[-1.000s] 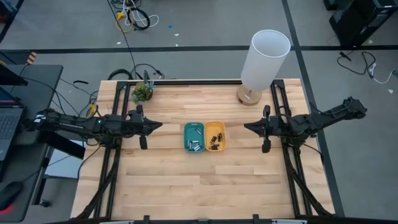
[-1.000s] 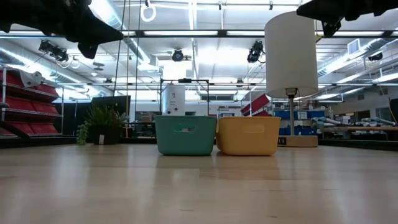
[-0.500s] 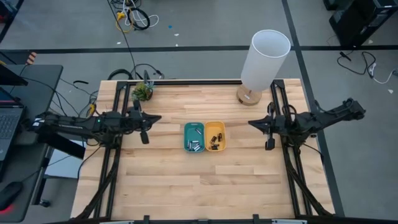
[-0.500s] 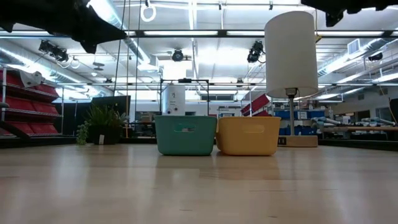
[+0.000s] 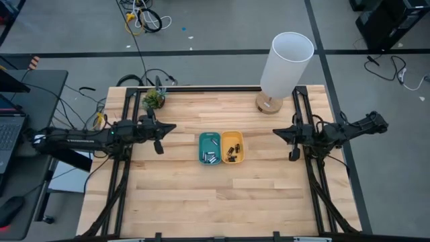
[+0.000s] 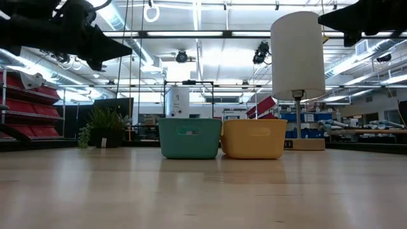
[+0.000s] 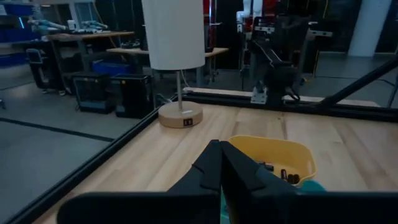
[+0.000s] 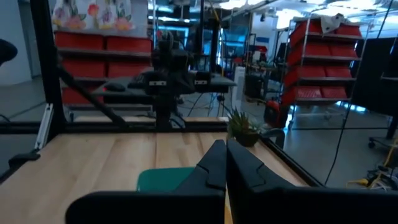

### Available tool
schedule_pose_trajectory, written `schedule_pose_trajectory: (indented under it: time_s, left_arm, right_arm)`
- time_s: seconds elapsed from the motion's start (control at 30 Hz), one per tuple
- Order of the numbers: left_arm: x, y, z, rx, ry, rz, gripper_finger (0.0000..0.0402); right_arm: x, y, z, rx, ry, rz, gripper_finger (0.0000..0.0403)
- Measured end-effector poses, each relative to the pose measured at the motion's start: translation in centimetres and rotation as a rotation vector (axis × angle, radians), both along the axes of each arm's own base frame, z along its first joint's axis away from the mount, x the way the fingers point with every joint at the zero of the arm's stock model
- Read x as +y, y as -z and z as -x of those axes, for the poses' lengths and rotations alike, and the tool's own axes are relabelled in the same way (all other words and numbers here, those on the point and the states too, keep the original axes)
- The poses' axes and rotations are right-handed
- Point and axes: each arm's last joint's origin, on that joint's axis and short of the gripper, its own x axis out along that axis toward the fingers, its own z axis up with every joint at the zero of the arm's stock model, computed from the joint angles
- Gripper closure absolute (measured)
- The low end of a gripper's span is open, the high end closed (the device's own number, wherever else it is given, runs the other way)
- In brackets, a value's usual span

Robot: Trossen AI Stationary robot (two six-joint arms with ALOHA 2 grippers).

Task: Sort batteries
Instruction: Return to Home Position

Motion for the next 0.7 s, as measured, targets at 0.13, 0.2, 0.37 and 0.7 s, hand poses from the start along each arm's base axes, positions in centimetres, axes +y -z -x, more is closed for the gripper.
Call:
schedule_pose_trajectory:
  time_s: [0.13, 0.2, 0.37, 0.7]
  left_arm:
    - [0.4, 0.3, 0.0, 0.021, -0.022, 0.020, 0.0392]
    - [0.4, 0.4, 0.0, 0.029, -0.017, 0.025, 0.0392]
    - [0.3, 1.2, 0.1, 0.023, 0.039, 0.029, 0.0392]
    - [0.3, 4.4, 0.6, 0.029, 0.037, 0.011, 0.0392]
  right_arm:
    - [-0.2, 0.2, 0.7, -0.044, 0.000, -0.014, 0.0403]
    - [-0.3, 0.4, 1.0, -0.065, 0.000, -0.021, 0.0403]
    - [-0.5, 1.4, 1.5, -0.079, 0.000, -0.031, 0.0403]
    - [-0.1, 2.3, 1.7, -0.141, -0.154, -0.062, 0.0403]
